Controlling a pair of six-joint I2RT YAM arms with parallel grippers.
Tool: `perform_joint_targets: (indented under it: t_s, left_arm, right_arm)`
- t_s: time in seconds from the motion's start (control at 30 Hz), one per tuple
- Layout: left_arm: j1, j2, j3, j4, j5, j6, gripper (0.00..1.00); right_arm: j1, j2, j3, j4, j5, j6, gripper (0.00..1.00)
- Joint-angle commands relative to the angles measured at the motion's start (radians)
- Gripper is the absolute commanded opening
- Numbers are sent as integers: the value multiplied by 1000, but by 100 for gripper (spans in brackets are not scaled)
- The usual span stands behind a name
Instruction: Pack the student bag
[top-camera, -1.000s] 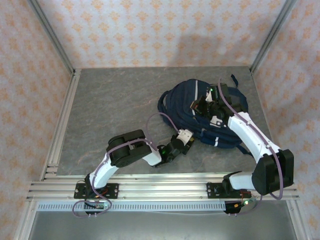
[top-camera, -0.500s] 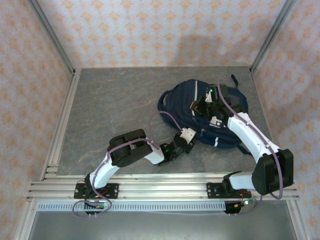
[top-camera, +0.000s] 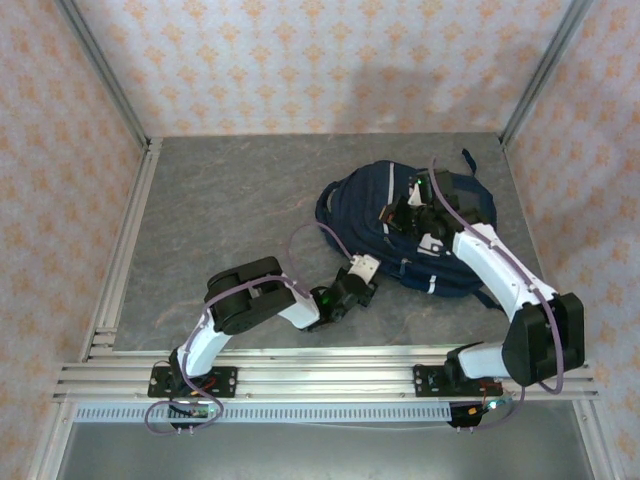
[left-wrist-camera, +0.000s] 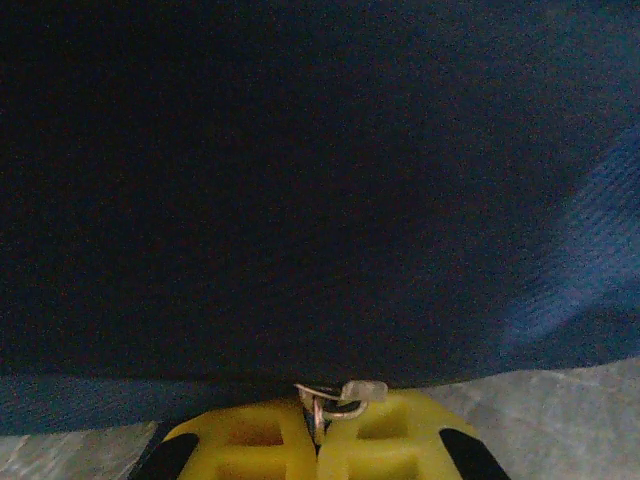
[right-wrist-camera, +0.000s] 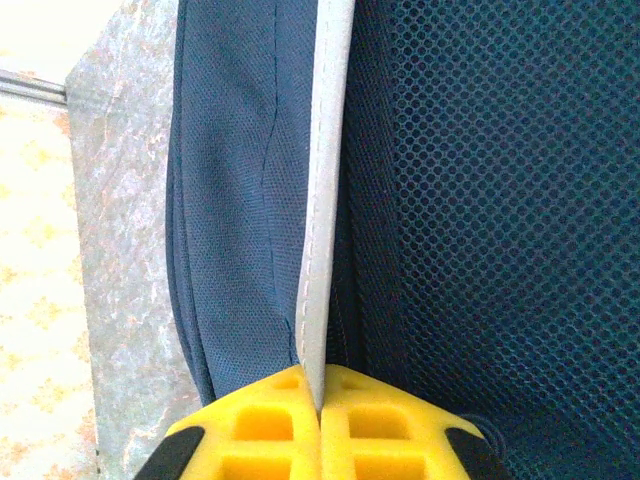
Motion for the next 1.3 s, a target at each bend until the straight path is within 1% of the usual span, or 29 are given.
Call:
perform_joint_targets:
  t_s: [0.0,0.27,0.33,0.4,0.43,0.5,0.53,0.57,0.63,0.7,0.8,0.9,0.93,1.0,1.1,1.13,1.2,1.27]
  left_arm:
    - [24,-51,-40,-47,-81,-28,0]
    - [41,-135,-109,-71,-124,-35,0]
    - [42,-163,-120,-101,-116,-41,0]
    - [42,-184,-112,-158,-87,-44,0]
    - [42,-191,-105,-183,-67,-48,0]
    - [42,-203,-102,-209,-35,-55,0]
    - [41,-210,-103,-217,-26,-66,0]
    - [41,-214,-104,-224,-18,-75,0]
    - [42,-237,-97,-263,10,-102,0]
    - [42,-258,-82,-313,51,-130,0]
    - [36,-272,-50,-396,134,-165,0]
    - [36,-271,31,-563,216,-203,0]
    - [30,-268,51,-611,231,-210,0]
    - [12,-276,56,-633,224,-212,0]
    - [-22,-305,43,-641,186,-226,0]
    - [-29,-313,47,-660,185,-238,0]
    - [-46,-329,47,-678,179,-257,0]
    - [-61,-344,44,-683,172,-271,0]
  right_arm:
    - [-4,6,4,-39,71,-49,0]
    - [-2,28,34,-118,193,-118,0]
    - [3,38,45,-128,225,-136,0]
    - [14,50,62,-127,227,-141,0]
    - [23,56,74,-124,221,-136,8]
    - [54,44,89,-110,239,-118,31]
    - [70,24,92,-110,259,-110,41]
    - [80,3,95,-118,289,-104,45]
    - [97,-76,81,-137,344,-85,48]
    - [98,-156,37,-148,380,-27,47]
    - [100,-311,-59,-156,385,54,44]
    - [104,-415,-155,-215,347,169,43]
    - [103,-457,-200,-226,333,209,44]
    - [107,-551,-308,-228,341,296,47]
    - [108,-715,-467,-264,408,495,49]
    - [108,-760,-517,-274,411,548,50]
    - [108,-810,-578,-305,416,634,52]
    - [108,-832,-640,-267,401,684,59]
